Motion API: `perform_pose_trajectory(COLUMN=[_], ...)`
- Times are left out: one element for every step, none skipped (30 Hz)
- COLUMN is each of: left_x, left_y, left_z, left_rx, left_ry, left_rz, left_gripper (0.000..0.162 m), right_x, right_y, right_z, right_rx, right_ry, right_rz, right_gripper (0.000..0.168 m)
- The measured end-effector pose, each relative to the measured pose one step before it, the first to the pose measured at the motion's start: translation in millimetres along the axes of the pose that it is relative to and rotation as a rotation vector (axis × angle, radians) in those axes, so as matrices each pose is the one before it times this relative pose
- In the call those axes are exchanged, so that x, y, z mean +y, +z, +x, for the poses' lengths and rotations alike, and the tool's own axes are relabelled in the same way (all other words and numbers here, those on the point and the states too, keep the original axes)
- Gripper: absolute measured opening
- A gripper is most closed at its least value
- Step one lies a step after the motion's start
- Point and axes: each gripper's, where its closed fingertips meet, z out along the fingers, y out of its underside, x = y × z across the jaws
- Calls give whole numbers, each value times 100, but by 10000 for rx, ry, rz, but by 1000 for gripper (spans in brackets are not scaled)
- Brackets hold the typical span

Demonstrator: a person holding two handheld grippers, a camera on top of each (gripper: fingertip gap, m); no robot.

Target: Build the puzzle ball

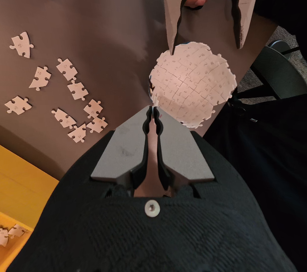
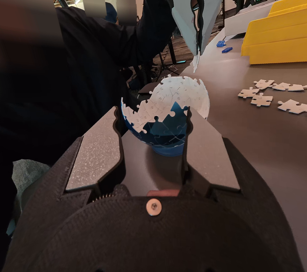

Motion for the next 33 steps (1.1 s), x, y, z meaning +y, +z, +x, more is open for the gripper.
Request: perform_pose_trajectory(left_x=[-25, -12, -44, -102, -112, -150, -173, -185, -142, -117, -89, -77, -80, -59, -74, -79, -83, -111, -102, -106, -89, -60, -52, -57, -72, -82, -80, -110, -90, -58, -35, -71, -62], left_y=[25, 27, 32, 14, 19, 17, 34, 47, 70, 78, 78, 79, 78, 69, 57, 53, 61, 68, 84, 94, 117, 123, 119, 100, 76, 49, 17, 21, 22, 36, 46, 50, 54], left_z=[-11, -28, -18, -48, -47, -20, 15, 58, 125, 167, 155, 131, 153, 139, 112, 57, 20, 20, 36, 7, -18, -53, -64, -29, -1, 15, 58, 87, 68, 43, 28, 23, 20], left_rx=[-22, -25, -22, -37, -38, -29, -24, -24, -18, -25, -63, -86, -75, -62, -64, -84, -84, -63, -45, -44, -51, -68, -76, -56, -50, -46, -24, -18, -33, -56, -65, -77, -88], left_ry=[8, 7, 7, 12, 15, 24, 37, 51, 80, 103, 91, 91, 99, 79, 58, 53, 51, 36, 23, 28, 34, 38, 33, 36, 43, 42, 44, 54, 51, 46, 55, 62, 66], left_rz=[-16, -26, -14, 12, 11, 13, 20, 14, -10, -17, -32, -43, -40, -56, -59, -54, -52, -43, -38, -39, -41, -54, -52, -42, -25, -13, -5, 19, 7, -19, -25, -9, -12], left_gripper=[0, 0, 0, 0, 0, 0, 0, 0, 0, 0, 0, 0, 0, 0, 0, 0, 0, 0, 0, 0, 0, 0, 0, 0, 0, 0, 0, 0, 0, 0, 0, 0, 0], right_x=[25, 27, 38, 34, 39, 40, 54, 36, 55, 78, 71, 54, 51, 68, 60, 64, 48, 48, 32, 34, 41, 42, 40, 47, 52, 55, 73, 96, 94, 62, 21, -5, -4], right_y=[-20, -26, -17, -13, -3, -9, 6, 2, 17, 13, 7, -3, -29, -32, -33, -26, -23, -18, 0, -3, 7, 4, -4, -23, -18, -21, -30, -26, -23, -5, 2, 10, 13], right_z=[-56, -50, -55, -72, -92, -95, -98, -95, -101, -93, -83, -58, -30, -44, -57, -59, -81, -99, -109, -88, -102, -94, -86, -101, -103, -127, -155, -130, -103, -41, -21, 9, 13], right_rx=[4, 8, 17, 16, 13, 12, 4, 2, 0, -5, -2, 10, 19, 9, 4, 6, 4, 3, -1, 3, 2, 1, 3, 4, -4, -13, -18, -16, -4, 14, 16, 9, 6], right_ry=[18, 13, 3, 2, -1, -5, -1, 4, 3, -1, -4, -5, 2, 6, 11, 11, 0, -7, -8, -8, -2, 5, 3, -4, 0, 4, 2, 3, -1, -10, -21, -14, -2], right_rz=[3, -5, -7, -8, -15, -22, -21, -18, -23, -36, -32, -20, -22, -27, -28, -31, -27, -22, -25, -23, -19, -16, -15, -12, -12, -11, -10, -18, -35, -28, -9, -9, -15], right_gripper=[78, 78, 77, 77, 77, 77, 77, 77, 76, 76, 75, 75, 75, 74, 74, 73, 73, 73, 73, 73, 73, 73, 73, 73, 73, 73, 73, 73, 72, 72, 72, 72, 72])
